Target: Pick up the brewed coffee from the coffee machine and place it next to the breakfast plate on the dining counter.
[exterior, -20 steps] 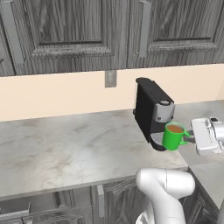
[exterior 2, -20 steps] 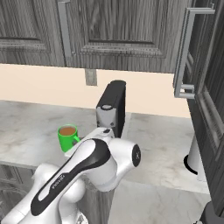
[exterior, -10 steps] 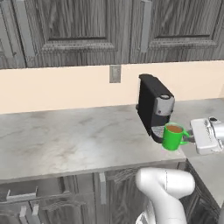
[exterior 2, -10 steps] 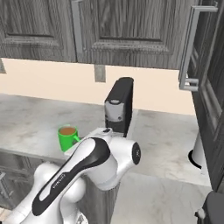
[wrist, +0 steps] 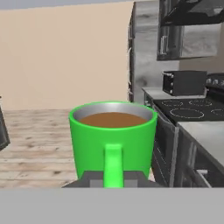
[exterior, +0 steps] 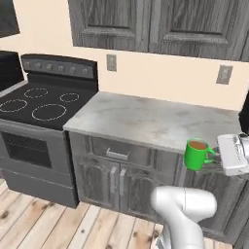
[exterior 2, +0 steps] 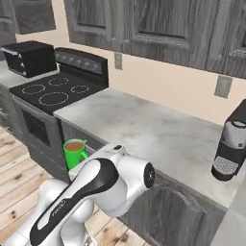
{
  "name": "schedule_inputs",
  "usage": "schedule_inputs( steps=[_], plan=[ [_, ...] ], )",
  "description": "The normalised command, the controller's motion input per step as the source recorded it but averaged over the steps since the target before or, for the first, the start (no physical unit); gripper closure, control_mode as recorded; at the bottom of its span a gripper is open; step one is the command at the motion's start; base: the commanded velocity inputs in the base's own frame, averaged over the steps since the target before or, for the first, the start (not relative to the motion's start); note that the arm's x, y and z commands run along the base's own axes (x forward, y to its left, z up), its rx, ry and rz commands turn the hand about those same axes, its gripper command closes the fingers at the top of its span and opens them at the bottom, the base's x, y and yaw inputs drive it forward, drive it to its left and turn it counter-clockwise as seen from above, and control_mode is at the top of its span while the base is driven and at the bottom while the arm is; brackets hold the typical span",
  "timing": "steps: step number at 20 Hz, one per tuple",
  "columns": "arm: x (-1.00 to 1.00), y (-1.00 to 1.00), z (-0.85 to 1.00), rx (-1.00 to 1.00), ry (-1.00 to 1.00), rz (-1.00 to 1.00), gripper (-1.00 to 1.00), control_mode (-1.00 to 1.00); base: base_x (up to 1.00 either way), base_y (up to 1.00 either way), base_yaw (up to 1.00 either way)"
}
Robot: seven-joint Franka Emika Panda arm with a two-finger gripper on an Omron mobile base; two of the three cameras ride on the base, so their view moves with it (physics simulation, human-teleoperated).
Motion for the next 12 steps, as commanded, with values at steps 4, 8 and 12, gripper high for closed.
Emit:
schedule_inputs(
  steps=[4,8,12],
  plan=[
    [0.00,0.00,0.00,0.00,0.00,0.00,1.00,1.00,-0.08,0.21,1.00],
    [0.00,0.00,0.00,0.00,0.00,0.00,1.00,1.00,0.00,0.00,1.00],
    [0.00,0.00,0.00,0.00,0.00,0.00,1.00,1.00,0.07,0.00,0.95]
  ],
)
